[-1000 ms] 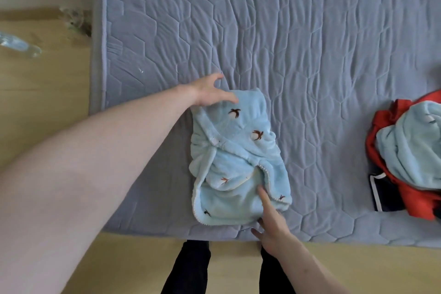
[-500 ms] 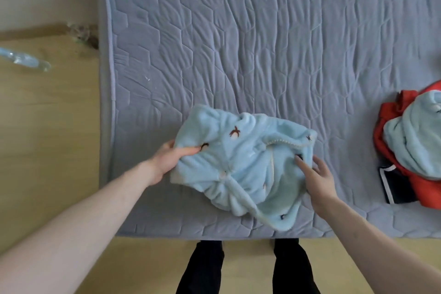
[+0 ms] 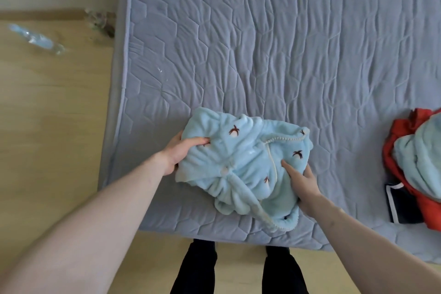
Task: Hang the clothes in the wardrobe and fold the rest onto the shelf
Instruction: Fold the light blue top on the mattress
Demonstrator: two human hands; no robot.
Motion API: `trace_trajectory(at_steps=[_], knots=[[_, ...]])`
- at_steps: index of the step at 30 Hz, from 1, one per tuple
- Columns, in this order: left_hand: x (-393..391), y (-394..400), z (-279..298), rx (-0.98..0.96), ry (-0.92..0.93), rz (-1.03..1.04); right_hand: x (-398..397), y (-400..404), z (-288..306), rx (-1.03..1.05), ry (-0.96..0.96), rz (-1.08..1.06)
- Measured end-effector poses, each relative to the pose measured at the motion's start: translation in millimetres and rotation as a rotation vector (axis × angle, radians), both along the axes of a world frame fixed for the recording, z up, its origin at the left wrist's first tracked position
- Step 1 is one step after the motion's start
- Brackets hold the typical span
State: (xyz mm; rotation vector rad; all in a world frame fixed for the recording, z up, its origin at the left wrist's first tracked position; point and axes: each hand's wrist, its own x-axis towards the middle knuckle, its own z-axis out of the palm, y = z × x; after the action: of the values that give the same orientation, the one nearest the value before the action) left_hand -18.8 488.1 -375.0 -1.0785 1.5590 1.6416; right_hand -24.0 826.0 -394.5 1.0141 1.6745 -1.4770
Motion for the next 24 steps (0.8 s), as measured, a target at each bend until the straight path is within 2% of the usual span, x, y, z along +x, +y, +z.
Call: trace_trajectory(at_steps=[5, 9, 17, 24], knots=[[18, 1, 33, -0.012, 0.03, 0.106, -13, 6, 27, -0.023, -0.023, 0.06], [37, 1, 89, -0.018, 0.065, 0.195, -29, 2, 79, -0.052, 0.022, 0.13], [83, 0, 285, -0.012, 0.181, 0.41, -62, -30, 262, -0.135, 0.182, 0.346], [155, -31, 434, -0.114, 0.309, 0.658, -59, -117, 407, -0.205, 0.279, 0.604]])
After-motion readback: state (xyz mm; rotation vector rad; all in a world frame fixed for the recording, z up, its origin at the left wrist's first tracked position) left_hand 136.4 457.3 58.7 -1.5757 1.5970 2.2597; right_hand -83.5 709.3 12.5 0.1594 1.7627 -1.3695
